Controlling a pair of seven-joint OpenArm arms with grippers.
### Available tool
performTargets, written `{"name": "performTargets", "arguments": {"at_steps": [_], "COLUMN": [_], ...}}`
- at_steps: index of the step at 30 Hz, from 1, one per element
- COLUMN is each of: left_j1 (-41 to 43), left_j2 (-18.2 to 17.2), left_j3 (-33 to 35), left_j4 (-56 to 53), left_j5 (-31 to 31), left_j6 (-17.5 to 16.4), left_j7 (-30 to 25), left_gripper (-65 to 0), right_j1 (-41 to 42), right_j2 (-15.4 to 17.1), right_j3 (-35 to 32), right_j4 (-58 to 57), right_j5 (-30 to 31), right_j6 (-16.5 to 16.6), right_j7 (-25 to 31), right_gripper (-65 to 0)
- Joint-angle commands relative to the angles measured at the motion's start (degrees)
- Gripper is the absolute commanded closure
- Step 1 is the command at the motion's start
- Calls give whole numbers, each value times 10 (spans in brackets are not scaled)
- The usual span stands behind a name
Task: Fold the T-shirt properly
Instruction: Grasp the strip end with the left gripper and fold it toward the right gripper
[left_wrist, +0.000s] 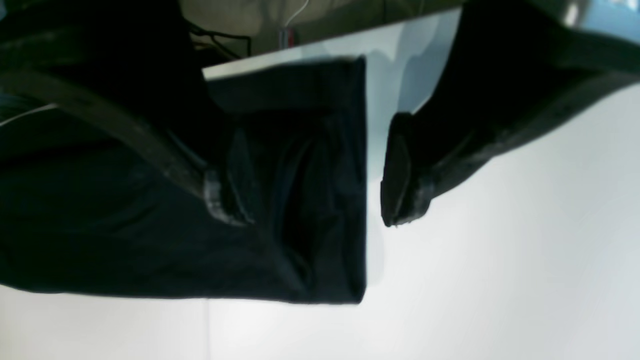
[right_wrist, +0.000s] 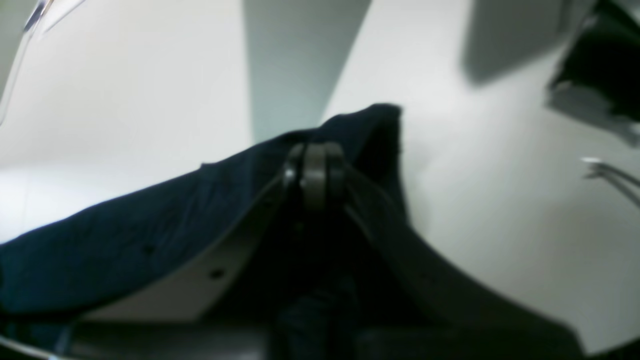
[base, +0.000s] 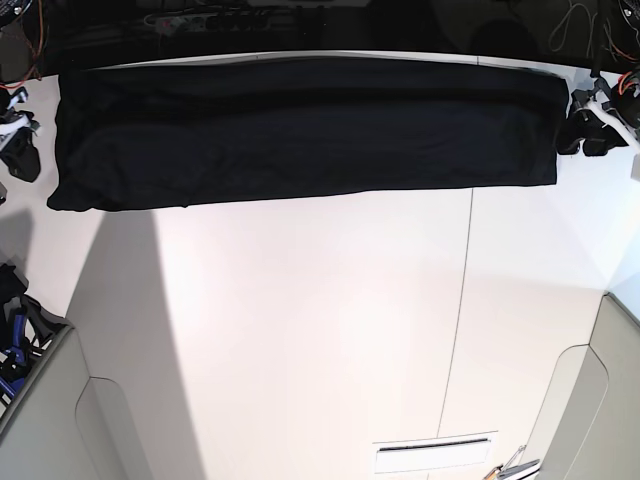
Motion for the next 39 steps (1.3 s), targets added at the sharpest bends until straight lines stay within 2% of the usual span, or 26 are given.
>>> {"name": "performTargets", "arguments": {"at_steps": [1, 7, 12, 14, 22, 27, 36, 37, 38, 39], "left_j1": [5, 14, 14, 14, 9, 9, 7, 4, 1, -2], "left_j2": [-7, 5, 6, 6, 6, 6, 6, 6, 6, 6], "left_j3": [-5, -3, -3, -3, 27, 72, 119, 122, 123, 123], "left_j4": [3, -29, -48, -57, -98, -112, -112, -112, -112, -112], "left_j5": [-6, -25, -57, -67, -72, -24, -39, -38, -37, -32], "left_j6": [-2, -3, -7, -19, -20, -19, -20, -20, -20, -20], "left_j7": [-19, -39, -38, -38, -51, -96, -96, -97, -96, -97], "left_gripper": [-417, -417, -417, -417, -417, -417, -415, -399, -353, -279], "right_j1": [1, 2, 2, 6, 11, 12, 13, 13, 14, 16], "right_j2": [9, 9, 9, 9, 9, 9, 10, 11, 11, 10], "right_j3": [-15, -127, -168, -174, -174, -174, -174, -174, -174, -173], "right_j4": [1, -78, -148, -167, -180, -180, -180, -180, -179, -179], "right_j5": [8, -68, -92, -92, -87, -80, -12, -7, -4, -3], "right_j6": [3, 2, 2, 2, 2, 2, 2, 2, 2, 2], "right_j7": [14, 64, 107, 107, 106, 106, 74, 74, 73, 70], "right_gripper": [0, 0, 0, 0, 0, 0, 0, 0, 0, 0]}}
